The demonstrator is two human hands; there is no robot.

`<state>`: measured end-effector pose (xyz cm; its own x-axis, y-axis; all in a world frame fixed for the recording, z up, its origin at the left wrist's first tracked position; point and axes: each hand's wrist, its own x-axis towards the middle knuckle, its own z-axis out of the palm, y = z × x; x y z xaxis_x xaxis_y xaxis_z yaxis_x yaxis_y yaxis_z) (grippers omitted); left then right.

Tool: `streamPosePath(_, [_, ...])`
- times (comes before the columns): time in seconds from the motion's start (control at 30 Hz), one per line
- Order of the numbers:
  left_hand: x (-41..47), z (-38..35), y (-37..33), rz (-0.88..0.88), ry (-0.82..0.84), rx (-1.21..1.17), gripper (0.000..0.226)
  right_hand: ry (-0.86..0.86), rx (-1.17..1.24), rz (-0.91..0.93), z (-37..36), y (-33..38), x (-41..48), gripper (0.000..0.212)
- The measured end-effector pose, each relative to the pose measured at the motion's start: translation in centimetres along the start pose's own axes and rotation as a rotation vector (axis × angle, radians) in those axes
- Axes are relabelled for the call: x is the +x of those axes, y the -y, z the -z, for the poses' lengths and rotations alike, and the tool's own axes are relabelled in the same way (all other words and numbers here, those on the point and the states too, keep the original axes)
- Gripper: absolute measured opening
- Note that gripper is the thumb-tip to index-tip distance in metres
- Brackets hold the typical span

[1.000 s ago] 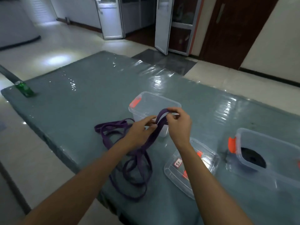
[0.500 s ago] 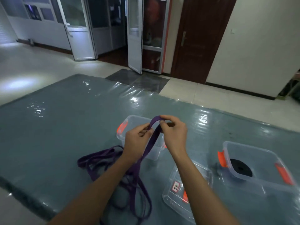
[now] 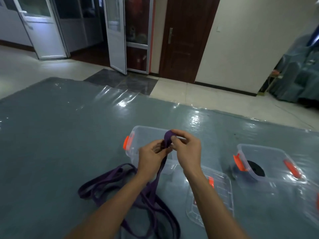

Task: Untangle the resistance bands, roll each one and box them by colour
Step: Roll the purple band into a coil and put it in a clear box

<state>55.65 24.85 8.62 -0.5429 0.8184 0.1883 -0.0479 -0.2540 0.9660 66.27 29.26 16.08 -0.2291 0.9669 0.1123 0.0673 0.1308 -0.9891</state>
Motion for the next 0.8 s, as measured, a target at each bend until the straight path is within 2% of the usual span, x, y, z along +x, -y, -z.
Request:
streamPosePath(0.07, [0.3, 0.4, 0.3, -0.002, 0.035, 0.056, 0.038, -0.001, 0.034, -0.021, 0.2, 0.1, -0.1, 0.023])
streamPosePath(0.17, [1.0, 1.3, 0.4, -0.007, 0.132, 0.155, 0.043, 0.013, -0.042, 0.009, 0.6, 0.0, 0.0, 0.022])
streamPosePath(0.27, [2.0, 2.1, 0.5, 0.011, 0.201, 0.240, 0.037, 0.006, -0.127, 0.036, 0.9, -0.3, 0.4, 0.021])
streamPosePath(0.43, [2.9, 2.5, 0.7, -0.039, 0.127, 0.267, 0.034, -0.059, -0.263, 0.099, 0.5, -0.6, 0.7, 0.022])
streamPosePath(0.53, [3.3, 2.5, 1.1, -0.031, 0.164, 0.264, 0.033, -0.077, -0.314, 0.133, 0.1, -0.6, 0.7, 0.021])
streamPosePath(0.63, [3.1, 2.1, 1.4, 0.007, 0.234, 0.168, 0.036, -0.079, -0.208, 0.077, -0.2, -0.6, 0.9, 0.021])
streamPosePath(0.8, [2.7, 2.3, 1.7, 0.022, 0.224, 0.107, 0.036, -0.100, -0.065, -0.003, 0.0, -0.7, 0.8, 0.023])
